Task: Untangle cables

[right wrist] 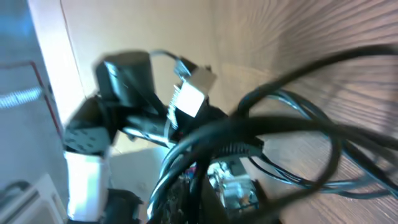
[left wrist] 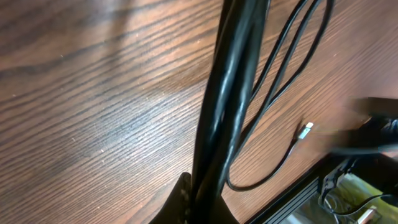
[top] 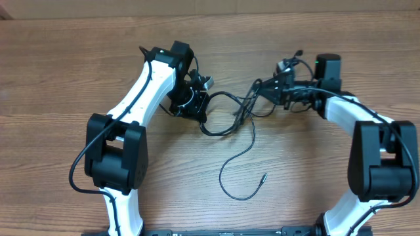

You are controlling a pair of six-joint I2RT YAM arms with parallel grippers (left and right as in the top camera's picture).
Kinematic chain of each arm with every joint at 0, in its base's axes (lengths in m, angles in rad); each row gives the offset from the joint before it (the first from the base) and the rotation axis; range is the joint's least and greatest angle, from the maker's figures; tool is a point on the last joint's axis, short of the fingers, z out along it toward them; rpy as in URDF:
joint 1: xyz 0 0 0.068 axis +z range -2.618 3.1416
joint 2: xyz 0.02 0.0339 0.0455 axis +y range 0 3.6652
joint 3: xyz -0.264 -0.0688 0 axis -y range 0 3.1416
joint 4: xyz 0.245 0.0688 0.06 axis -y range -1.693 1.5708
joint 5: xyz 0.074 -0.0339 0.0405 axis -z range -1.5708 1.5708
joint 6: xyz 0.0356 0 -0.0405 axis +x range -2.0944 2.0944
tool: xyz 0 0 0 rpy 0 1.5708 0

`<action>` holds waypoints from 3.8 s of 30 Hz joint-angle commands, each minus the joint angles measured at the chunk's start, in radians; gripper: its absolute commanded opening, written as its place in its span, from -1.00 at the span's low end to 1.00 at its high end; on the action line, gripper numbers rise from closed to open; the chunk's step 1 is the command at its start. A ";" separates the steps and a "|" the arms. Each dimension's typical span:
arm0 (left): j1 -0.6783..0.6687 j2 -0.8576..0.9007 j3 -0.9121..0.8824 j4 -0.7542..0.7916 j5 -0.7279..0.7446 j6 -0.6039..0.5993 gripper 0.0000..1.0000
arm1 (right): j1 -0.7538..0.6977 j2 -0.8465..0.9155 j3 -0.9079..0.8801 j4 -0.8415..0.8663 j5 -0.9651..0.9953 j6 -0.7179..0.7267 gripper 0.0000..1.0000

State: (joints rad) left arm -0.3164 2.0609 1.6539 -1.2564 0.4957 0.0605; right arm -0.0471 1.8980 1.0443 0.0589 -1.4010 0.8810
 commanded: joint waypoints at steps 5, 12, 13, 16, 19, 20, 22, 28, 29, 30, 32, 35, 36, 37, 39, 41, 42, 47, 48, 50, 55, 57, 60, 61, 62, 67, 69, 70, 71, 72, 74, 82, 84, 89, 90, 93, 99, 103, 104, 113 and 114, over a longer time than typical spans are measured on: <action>0.001 -0.017 -0.021 0.008 -0.017 0.034 -0.91 | -0.149 -0.039 0.004 -0.004 0.001 0.036 -0.93; 0.001 -0.017 -0.021 0.016 -0.017 0.033 -0.92 | -0.246 -0.039 0.004 -0.092 0.102 0.019 -0.84; 0.001 -0.017 -0.021 0.016 -0.017 0.033 -0.92 | -0.255 -0.039 0.004 -0.115 0.119 -0.001 -0.77; 0.001 -0.017 -0.021 0.021 -0.017 0.033 -0.91 | -0.285 -0.039 0.004 -0.237 0.217 -0.094 -0.16; 0.001 -0.017 -0.021 0.031 -0.018 0.029 -0.91 | -0.295 -0.039 0.004 -0.383 0.334 -0.180 -0.02; 0.001 -0.017 -0.021 0.031 -0.018 0.029 -0.91 | -0.296 -0.039 0.004 -0.419 0.369 -0.200 0.04; 0.001 -0.017 -0.021 0.033 -0.023 0.029 -0.92 | -0.296 -0.039 0.004 -0.520 0.484 -0.247 0.27; 0.001 -0.017 -0.021 0.061 -0.029 0.007 -0.92 | -0.294 -0.039 0.004 -0.775 0.863 -0.288 1.00; 0.001 -0.017 -0.021 0.068 -0.029 0.000 -0.92 | -0.294 -0.039 0.004 -0.803 0.911 -0.288 1.00; 0.001 -0.017 -0.021 0.077 -0.029 -0.011 -0.91 | -0.294 -0.039 0.004 -0.829 0.959 -0.288 1.00; 0.001 -0.017 -0.021 0.094 -0.029 -0.028 -0.91 | -0.294 -0.039 0.004 -0.853 1.019 -0.288 1.00; 0.001 -0.017 -0.021 0.119 -0.028 -0.062 -0.83 | -0.294 -0.039 0.004 -0.842 1.053 -0.288 1.00; 0.001 -0.017 -0.021 0.125 -0.028 -0.070 -0.81 | -0.294 -0.039 0.004 -0.835 1.053 -0.288 1.00; 0.001 -0.017 -0.021 0.128 -0.028 -0.077 -0.81 | -0.294 -0.039 0.004 -0.829 1.053 -0.288 1.00; 0.001 -0.017 -0.021 0.132 -0.028 -0.092 -0.81 | -0.294 -0.039 0.004 -0.810 1.053 -0.288 1.00; -0.001 -0.017 -0.021 0.135 -0.028 -0.091 -0.68 | -0.294 -0.039 0.004 -0.792 1.053 -0.288 1.00; -0.003 -0.017 -0.021 0.138 -0.028 -0.091 -0.48 | -0.294 -0.039 0.004 -0.781 1.053 -0.288 1.00; -0.023 -0.017 -0.021 0.148 -0.028 -0.091 0.77 | -0.294 -0.039 0.004 -0.733 1.053 -0.288 1.00; -0.026 -0.017 -0.021 0.148 -0.029 -0.091 0.99 | -0.294 -0.039 0.004 -0.725 1.053 -0.288 1.00; -0.031 -0.017 -0.021 0.155 -0.035 -0.090 0.99 | -0.294 -0.039 0.004 -0.710 1.053 -0.288 1.00; -0.032 -0.017 -0.021 0.163 -0.035 -0.090 0.99 | -0.294 -0.039 0.004 -0.706 1.053 -0.288 1.00; -0.031 -0.017 -0.021 0.163 -0.035 -0.090 0.99 | -0.294 -0.039 0.004 -0.706 1.053 -0.288 1.00; -0.031 -0.017 -0.021 0.163 -0.035 -0.090 0.98 | -0.294 -0.039 0.004 -0.706 1.053 -0.288 1.00; -0.031 -0.017 -0.021 0.163 -0.035 -0.090 1.00 | -0.294 -0.039 0.004 -0.706 1.053 -0.288 1.00; -0.031 -0.017 -0.021 0.163 -0.035 -0.090 0.99 | -0.294 -0.039 0.004 -0.706 1.053 -0.288 1.00; -0.030 -0.017 -0.021 0.163 -0.035 -0.090 0.99 | -0.294 -0.039 0.004 -0.706 1.053 -0.288 1.00; -0.031 -0.017 -0.021 0.163 -0.035 -0.090 0.99 | -0.294 -0.039 0.004 -0.706 1.053 -0.288 1.00; -0.031 -0.017 -0.021 0.163 -0.035 -0.090 0.99 | -0.294 -0.039 0.004 -0.706 1.053 -0.288 1.00; -0.031 -0.017 -0.021 0.163 -0.035 -0.090 0.99 | -0.294 -0.039 0.004 -0.706 1.053 -0.288 1.00; -0.031 -0.017 -0.021 0.163 -0.035 -0.090 0.99 | -0.294 -0.039 0.004 -0.706 1.053 -0.288 1.00; -0.031 -0.017 -0.021 0.163 -0.035 -0.090 0.99 | -0.294 -0.039 0.004 -0.706 1.053 -0.288 1.00; -0.030 -0.017 -0.021 0.163 -0.035 -0.090 0.99 | -0.294 -0.039 0.004 -0.706 1.053 -0.288 1.00; -0.030 -0.017 -0.021 0.163 -0.035 -0.090 0.99 | -0.294 -0.039 0.004 -0.706 1.053 -0.288 1.00; -0.030 -0.017 -0.021 0.163 -0.035 -0.090 1.00 | -0.294 -0.039 0.004 -0.706 1.053 -0.288 1.00; -0.030 -0.017 -0.021 0.163 -0.035 -0.090 0.99 | -0.294 -0.039 0.004 -0.706 1.053 -0.288 1.00; -0.030 -0.017 -0.021 0.163 -0.035 -0.090 0.99 | -0.294 -0.039 0.004 -0.706 1.053 -0.288 1.00; -0.030 -0.017 -0.021 0.163 -0.035 -0.090 0.99 | -0.294 -0.039 0.004 -0.706 1.053 -0.288 1.00; -0.030 -0.017 -0.021 0.163 -0.035 -0.090 0.99 | -0.294 -0.039 0.004 -0.706 1.053 -0.288 1.00; -0.030 -0.017 -0.021 0.163 -0.035 -0.090 1.00 | -0.294 -0.039 0.004 -0.706 1.053 -0.288 1.00; -0.031 -0.017 -0.021 0.163 -0.035 -0.090 1.00 | -0.294 -0.039 0.004 -0.706 1.053 -0.288 1.00; -0.031 -0.017 -0.021 0.163 -0.035 -0.090 0.98 | -0.294 -0.039 0.004 -0.706 1.053 -0.288 1.00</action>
State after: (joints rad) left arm -0.3454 2.0609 1.6341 -1.0950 0.4660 -0.0273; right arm -0.3378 1.8294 1.0599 -0.6575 -0.4492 0.6243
